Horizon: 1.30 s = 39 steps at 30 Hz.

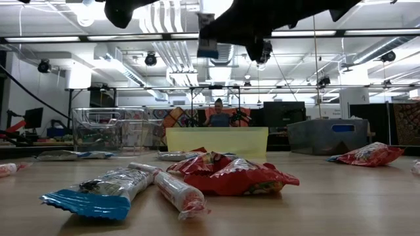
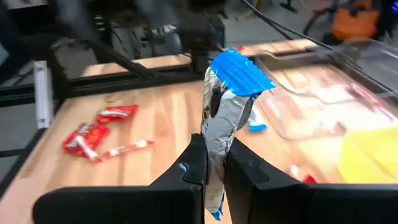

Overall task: Sort candy
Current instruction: Put the white chocolate into the yellow bin

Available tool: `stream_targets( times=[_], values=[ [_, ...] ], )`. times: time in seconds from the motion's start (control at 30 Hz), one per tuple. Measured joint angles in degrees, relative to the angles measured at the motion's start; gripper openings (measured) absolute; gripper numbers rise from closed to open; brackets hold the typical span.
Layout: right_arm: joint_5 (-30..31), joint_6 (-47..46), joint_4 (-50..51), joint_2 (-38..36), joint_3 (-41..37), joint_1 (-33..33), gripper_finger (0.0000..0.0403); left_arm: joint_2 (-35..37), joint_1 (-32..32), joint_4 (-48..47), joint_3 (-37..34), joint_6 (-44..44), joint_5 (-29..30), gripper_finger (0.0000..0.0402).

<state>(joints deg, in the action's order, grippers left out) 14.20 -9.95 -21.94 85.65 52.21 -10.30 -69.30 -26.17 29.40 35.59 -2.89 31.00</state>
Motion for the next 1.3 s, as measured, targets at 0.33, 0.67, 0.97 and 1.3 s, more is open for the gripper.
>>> stream_targets(
  times=[0.33,0.67,0.97,1.3],
  values=[
    [0.0,0.6,15.0,-0.2,5.7,9.4,0.0023,3.0,0.0,-8.3,0.0,-5.1,0.0,0.0158],
    [-0.8,-3.2,22.0,-0.2,9.6,20.8,0.0029,6.8,0.0,-15.9,0.0,-10.5,0.3,0.0158],
    [-2.7,-7.0,21.4,2.4,9.7,25.0,0.0030,7.3,0.0,-19.8,0.0,-11.2,6.6,0.0158],
    [-2.7,-8.5,20.9,9.2,13.7,26.3,0.0029,7.1,0.0,-20.6,0.0,-11.4,7.5,0.0158]
  ],
)
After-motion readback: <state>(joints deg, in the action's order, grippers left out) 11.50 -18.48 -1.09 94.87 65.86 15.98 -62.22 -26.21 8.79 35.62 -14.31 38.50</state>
